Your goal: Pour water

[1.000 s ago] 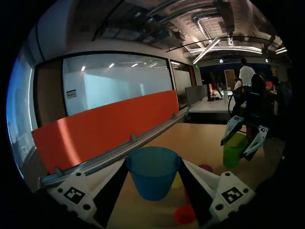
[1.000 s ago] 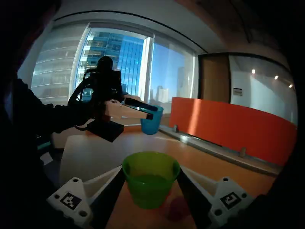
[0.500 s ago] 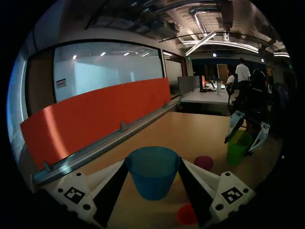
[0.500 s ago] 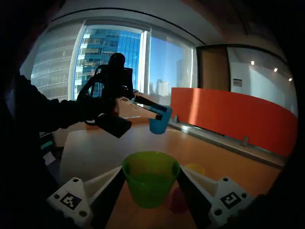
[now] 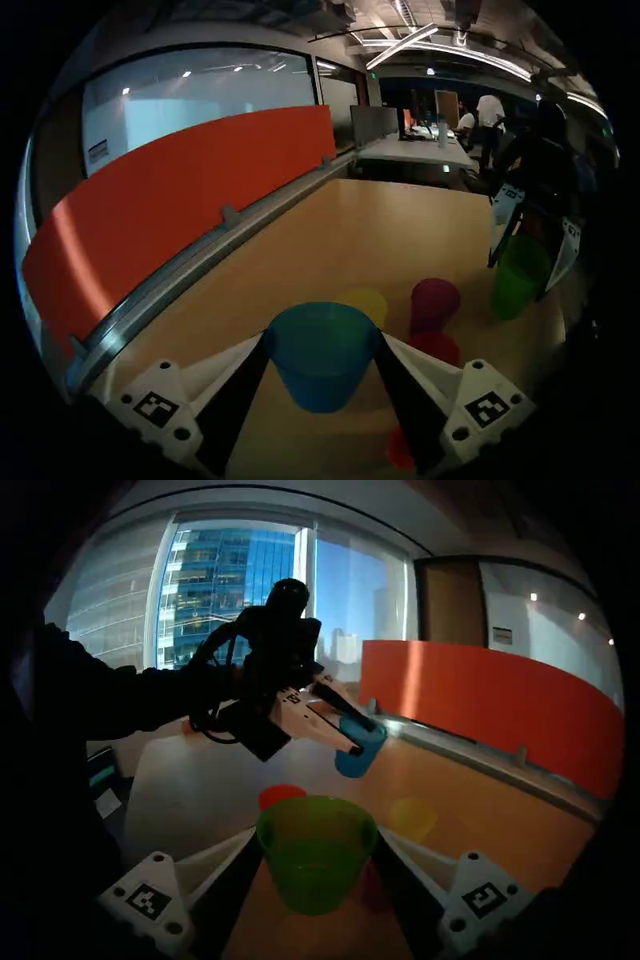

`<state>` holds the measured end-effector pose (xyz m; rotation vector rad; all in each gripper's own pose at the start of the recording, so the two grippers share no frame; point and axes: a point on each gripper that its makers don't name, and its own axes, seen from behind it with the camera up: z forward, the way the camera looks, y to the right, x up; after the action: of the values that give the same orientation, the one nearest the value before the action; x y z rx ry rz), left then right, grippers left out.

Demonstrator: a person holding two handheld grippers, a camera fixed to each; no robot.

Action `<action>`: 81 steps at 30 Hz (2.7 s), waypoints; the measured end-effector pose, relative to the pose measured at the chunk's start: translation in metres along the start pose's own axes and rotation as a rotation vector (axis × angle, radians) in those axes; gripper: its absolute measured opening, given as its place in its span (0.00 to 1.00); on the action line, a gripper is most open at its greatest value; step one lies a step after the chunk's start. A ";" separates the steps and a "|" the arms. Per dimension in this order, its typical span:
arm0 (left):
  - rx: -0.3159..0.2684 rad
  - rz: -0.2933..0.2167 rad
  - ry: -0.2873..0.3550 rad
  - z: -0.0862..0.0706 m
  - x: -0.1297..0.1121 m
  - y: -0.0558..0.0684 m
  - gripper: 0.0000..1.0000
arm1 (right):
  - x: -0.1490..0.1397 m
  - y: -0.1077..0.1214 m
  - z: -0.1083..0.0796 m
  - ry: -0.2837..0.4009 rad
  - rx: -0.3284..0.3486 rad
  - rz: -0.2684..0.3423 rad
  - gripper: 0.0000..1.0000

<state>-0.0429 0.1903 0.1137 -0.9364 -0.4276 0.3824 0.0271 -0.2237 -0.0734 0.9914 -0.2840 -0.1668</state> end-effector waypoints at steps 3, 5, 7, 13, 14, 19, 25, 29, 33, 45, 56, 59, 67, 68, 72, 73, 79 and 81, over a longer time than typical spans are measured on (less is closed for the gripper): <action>-0.015 0.017 -0.041 0.011 -0.011 0.001 0.89 | -0.004 0.001 0.000 -0.009 0.001 0.005 0.90; -0.018 0.031 -0.066 0.019 -0.018 0.001 0.89 | -0.006 0.001 0.000 -0.015 0.001 0.003 0.90; -0.025 0.041 -0.086 0.026 -0.024 0.001 0.89 | -0.008 0.001 0.000 -0.021 0.001 0.002 0.90; -0.066 0.047 -0.128 0.046 -0.039 0.008 0.89 | -0.015 0.001 0.000 -0.036 0.003 0.009 0.90; -0.072 0.047 -0.134 0.049 -0.041 0.009 0.89 | -0.016 0.001 0.000 -0.039 0.003 0.010 0.90; -0.094 0.055 -0.152 0.062 -0.049 0.012 0.89 | -0.019 0.002 0.001 -0.045 0.004 0.015 0.90; -0.114 0.059 -0.174 0.071 -0.059 0.013 0.89 | -0.021 0.004 0.001 -0.049 0.003 0.021 0.90; -0.135 0.050 -0.173 0.075 -0.063 0.016 0.89 | -0.022 0.005 0.002 -0.051 0.001 0.027 0.90; -0.148 0.029 -0.168 0.078 -0.067 0.018 0.89 | -0.024 0.006 0.004 -0.052 -0.001 0.032 0.90; -0.146 -0.004 -0.154 0.076 -0.077 0.015 0.89 | -0.026 0.007 0.007 -0.056 0.000 0.037 0.90; -0.120 -0.008 -0.162 0.073 -0.087 0.012 0.98 | -0.024 0.005 0.009 -0.056 0.003 0.033 0.90; -0.116 -0.014 -0.169 0.069 -0.090 0.011 0.98 | -0.023 0.004 0.009 -0.056 0.005 0.034 0.90; -0.081 -0.031 -0.174 0.047 -0.102 0.003 0.98 | -0.027 0.002 0.013 -0.056 0.013 0.040 0.90; -0.076 -0.037 -0.173 0.044 -0.103 0.002 0.98 | -0.028 0.002 0.014 -0.057 0.015 0.041 0.90; -0.051 -0.061 -0.152 0.029 -0.106 -0.005 0.98 | -0.035 -0.002 0.018 -0.072 0.025 0.038 0.90; -0.044 -0.066 -0.145 0.026 -0.106 -0.006 0.98 | -0.037 -0.003 0.020 -0.076 0.027 0.037 0.90; 0.007 -0.104 -0.106 0.001 -0.106 -0.017 0.98 | -0.048 -0.009 0.030 -0.099 0.047 0.038 0.90; 0.024 -0.119 -0.094 -0.007 -0.106 -0.020 0.98 | -0.053 -0.011 0.034 -0.107 0.055 0.040 0.90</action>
<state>-0.1268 0.1231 0.1070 -0.8673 -0.5611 0.3235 -0.0337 -0.2428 -0.0735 1.0321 -0.4080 -0.1762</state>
